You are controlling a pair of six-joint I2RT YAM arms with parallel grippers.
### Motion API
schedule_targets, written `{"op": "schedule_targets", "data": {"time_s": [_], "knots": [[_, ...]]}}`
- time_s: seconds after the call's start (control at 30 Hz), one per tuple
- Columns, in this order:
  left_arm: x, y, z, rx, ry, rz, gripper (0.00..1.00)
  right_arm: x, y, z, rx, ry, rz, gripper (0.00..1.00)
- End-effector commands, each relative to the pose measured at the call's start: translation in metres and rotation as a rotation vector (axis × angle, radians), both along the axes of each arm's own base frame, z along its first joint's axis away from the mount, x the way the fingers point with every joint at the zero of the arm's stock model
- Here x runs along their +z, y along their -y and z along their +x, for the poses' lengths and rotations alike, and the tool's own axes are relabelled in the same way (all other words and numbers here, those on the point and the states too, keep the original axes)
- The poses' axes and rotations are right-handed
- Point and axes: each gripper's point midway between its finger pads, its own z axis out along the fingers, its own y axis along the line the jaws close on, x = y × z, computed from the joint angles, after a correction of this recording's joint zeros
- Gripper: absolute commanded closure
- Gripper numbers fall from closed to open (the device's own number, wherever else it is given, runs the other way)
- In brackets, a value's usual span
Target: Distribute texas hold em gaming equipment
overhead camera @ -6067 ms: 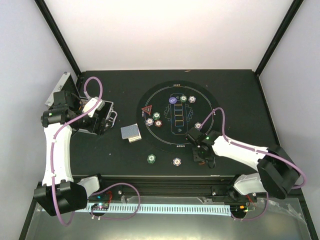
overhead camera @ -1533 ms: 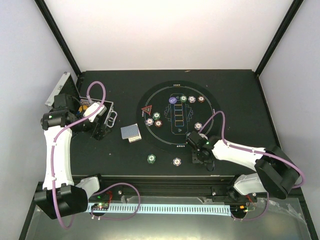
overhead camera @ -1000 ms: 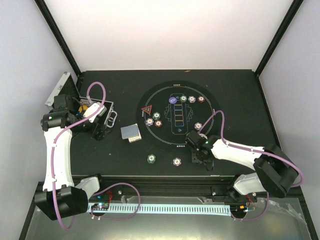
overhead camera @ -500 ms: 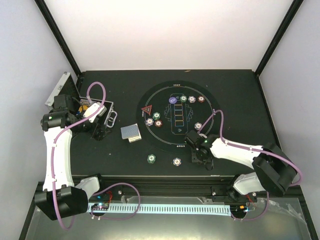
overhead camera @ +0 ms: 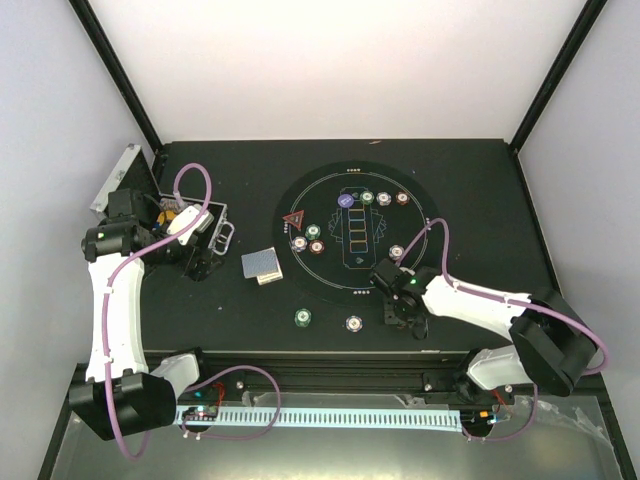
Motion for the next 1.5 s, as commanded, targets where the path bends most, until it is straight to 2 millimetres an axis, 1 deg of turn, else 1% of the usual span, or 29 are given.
{"op": "schedule_targets", "data": {"time_s": [0.0,0.17,0.37,0.57,0.63,0.83,0.9,1.0,1.1,1.17,1.3,1.4,1.47], "knots": [[0.000,0.003,-0.003,-0.014,-0.001,-0.018,0.01,0.011,-0.005,0.006,0.017,0.029,0.005,0.49],[0.000,0.003,-0.002,-0.013,0.001,-0.019,0.01,0.009,-0.002,0.005,0.019,0.028,-0.008,0.52],[0.002,0.002,-0.002,-0.013,0.008,-0.014,0.01,-0.002,0.001,0.001,0.020,0.003,-0.026,0.51],[0.001,0.002,-0.004,-0.012,0.004,-0.012,0.01,-0.006,0.001,0.000,0.026,-0.006,-0.028,0.51],[0.001,0.002,-0.004,-0.011,0.007,-0.010,0.01,-0.006,0.001,0.000,0.027,-0.007,-0.028,0.54],[0.001,0.002,-0.002,-0.011,0.008,-0.012,0.01,0.003,0.002,0.002,0.027,0.013,-0.026,0.68],[0.000,0.002,-0.002,-0.011,0.001,-0.019,0.01,0.008,0.002,0.002,0.027,0.019,-0.021,0.70],[-0.002,0.003,-0.002,-0.012,-0.002,-0.022,0.01,0.016,0.001,0.005,0.029,0.033,-0.017,0.77],[-0.003,0.002,-0.002,-0.013,-0.002,-0.019,0.01,0.032,-0.002,0.011,0.036,0.059,-0.016,0.80],[-0.004,0.002,-0.003,-0.013,-0.003,-0.017,0.01,0.045,-0.004,0.018,0.039,0.086,-0.015,0.80],[-0.006,0.005,-0.006,-0.043,-0.019,-0.022,0.01,0.076,-0.003,0.040,0.027,0.139,-0.007,0.80],[-0.006,0.007,-0.009,-0.074,-0.031,-0.021,0.01,0.094,0.008,0.061,-0.004,0.178,-0.004,0.80],[-0.007,0.006,-0.011,-0.085,-0.039,-0.014,0.01,0.101,0.018,0.077,-0.031,0.191,-0.004,0.80]]}}
